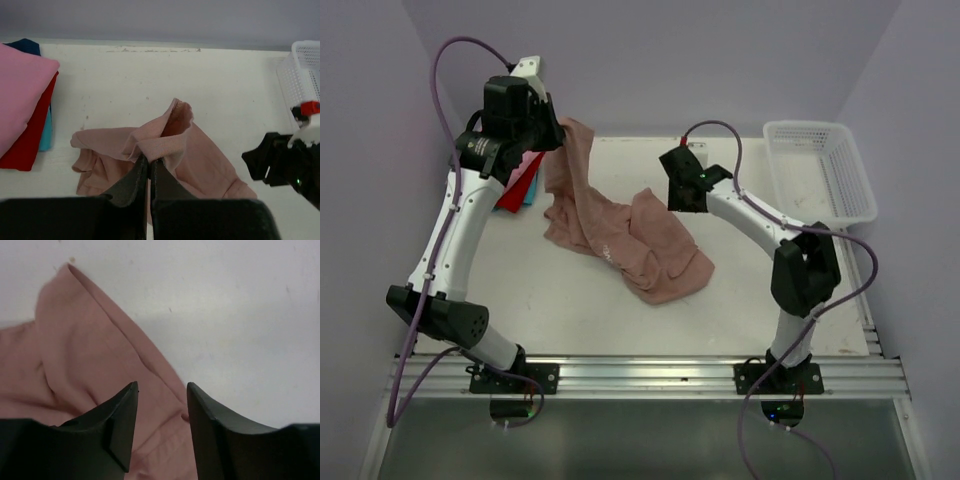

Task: Fold and stack the t-shirts
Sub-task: Flatten the tshirt out

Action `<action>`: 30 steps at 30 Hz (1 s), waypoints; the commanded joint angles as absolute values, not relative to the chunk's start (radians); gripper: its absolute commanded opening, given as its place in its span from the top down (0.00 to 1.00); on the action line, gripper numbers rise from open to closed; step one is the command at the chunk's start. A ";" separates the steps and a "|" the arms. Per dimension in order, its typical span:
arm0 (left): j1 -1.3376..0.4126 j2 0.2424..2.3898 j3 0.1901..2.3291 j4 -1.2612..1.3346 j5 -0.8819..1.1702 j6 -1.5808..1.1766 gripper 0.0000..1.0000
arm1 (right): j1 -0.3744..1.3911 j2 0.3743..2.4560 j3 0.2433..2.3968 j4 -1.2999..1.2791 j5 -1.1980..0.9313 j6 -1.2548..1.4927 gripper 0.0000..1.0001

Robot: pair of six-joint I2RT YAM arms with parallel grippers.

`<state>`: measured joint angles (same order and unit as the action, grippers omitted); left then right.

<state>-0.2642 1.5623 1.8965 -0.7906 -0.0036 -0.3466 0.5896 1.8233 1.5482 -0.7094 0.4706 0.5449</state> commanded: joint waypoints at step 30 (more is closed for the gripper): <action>-0.255 1.436 1.677 -0.681 0.055 -0.347 1.00 | 0.410 2.608 2.436 -0.835 -0.348 0.429 0.45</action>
<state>-0.2626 1.4750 1.6962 -0.7425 0.0315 -0.3477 0.4168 2.5732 2.3817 -0.8497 -0.2913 0.4294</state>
